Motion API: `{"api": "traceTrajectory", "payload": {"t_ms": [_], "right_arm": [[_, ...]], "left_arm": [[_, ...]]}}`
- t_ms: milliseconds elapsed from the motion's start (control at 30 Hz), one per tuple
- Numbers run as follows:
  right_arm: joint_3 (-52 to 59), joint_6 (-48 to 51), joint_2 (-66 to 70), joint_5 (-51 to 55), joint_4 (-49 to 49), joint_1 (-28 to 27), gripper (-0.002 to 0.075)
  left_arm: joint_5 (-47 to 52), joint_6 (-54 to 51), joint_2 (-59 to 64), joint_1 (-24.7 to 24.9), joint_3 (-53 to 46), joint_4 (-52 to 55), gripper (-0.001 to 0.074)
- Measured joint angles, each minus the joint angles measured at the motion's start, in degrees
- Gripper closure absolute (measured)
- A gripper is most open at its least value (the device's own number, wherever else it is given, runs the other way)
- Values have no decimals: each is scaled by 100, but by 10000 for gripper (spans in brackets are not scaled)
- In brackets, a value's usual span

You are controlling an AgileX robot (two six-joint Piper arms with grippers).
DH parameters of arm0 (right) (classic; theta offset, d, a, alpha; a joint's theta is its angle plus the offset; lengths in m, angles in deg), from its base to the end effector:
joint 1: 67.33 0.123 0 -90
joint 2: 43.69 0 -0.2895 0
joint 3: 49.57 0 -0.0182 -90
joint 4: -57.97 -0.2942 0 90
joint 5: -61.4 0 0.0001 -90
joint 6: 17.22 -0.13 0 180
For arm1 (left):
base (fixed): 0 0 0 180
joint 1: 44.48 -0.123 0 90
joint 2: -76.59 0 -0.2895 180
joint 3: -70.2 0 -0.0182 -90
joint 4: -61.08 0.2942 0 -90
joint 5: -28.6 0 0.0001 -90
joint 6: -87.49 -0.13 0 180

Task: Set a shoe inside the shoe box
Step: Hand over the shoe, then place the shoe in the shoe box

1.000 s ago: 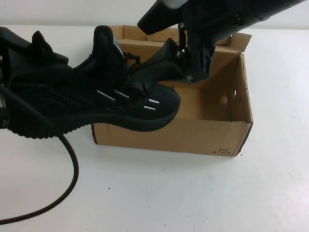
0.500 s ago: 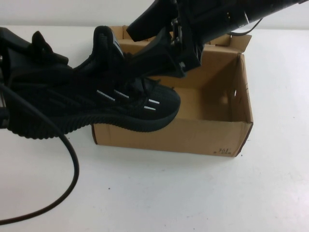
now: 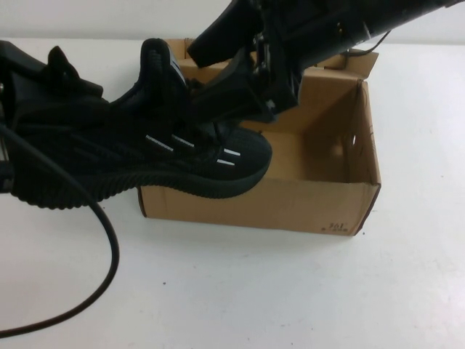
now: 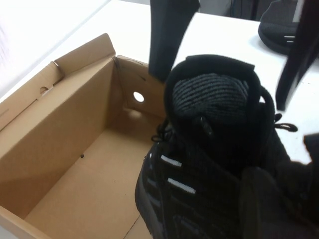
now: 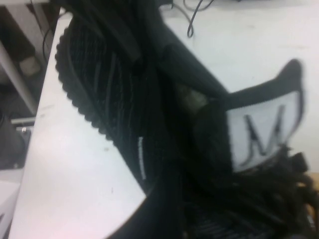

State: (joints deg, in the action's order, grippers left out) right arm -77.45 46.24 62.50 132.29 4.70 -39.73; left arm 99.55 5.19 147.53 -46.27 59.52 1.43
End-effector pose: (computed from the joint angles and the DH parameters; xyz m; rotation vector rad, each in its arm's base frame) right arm 0.3280 0.2826 0.4151 -1.5304 1.6069 0.9073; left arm 0.2480 -0.0984 0.4022 1.2402 1.6390 -0.5600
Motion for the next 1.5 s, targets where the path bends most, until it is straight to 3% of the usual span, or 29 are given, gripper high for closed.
{"api": "traceTrajectory", "payload": {"t_ms": [367,433,500,567,633,733,900,967,1000,1100,1200,1300,1500], "right_arm": [[0,0,244,3,206,332,88],[0,-13,244,3,206,332,160],[0,-38,244,3,206,332,314],[0,-38,258,-8,228,332,536],[0,-38,258,-8,242,332,647],[0,-38,265,-8,242,332,699],[0,-38,280,-8,242,332,710],[0,-38,280,-8,242,332,711],[0,-38,280,-8,242,332,711],[0,-38,294,37,288,341,711],[0,-38,309,41,404,364,712],[0,-257,307,41,645,364,712],[2,-774,307,-11,1205,240,712]], "left_arm": [[0,9,-9,0,0,12,689],[0,9,-9,0,0,11,689],[0,9,-9,0,0,0,689],[37,9,-9,0,0,0,689],[39,9,-9,0,0,21,689],[39,9,-9,0,0,26,689],[39,173,-9,0,0,26,684],[39,440,-9,0,0,26,633],[39,616,-9,0,10,-14,574],[-56,1275,-12,0,30,-98,286],[-385,1890,-12,0,30,-123,114],[-643,2064,-12,0,30,-123,68],[-1144,2696,-12,0,35,400,97]]}}
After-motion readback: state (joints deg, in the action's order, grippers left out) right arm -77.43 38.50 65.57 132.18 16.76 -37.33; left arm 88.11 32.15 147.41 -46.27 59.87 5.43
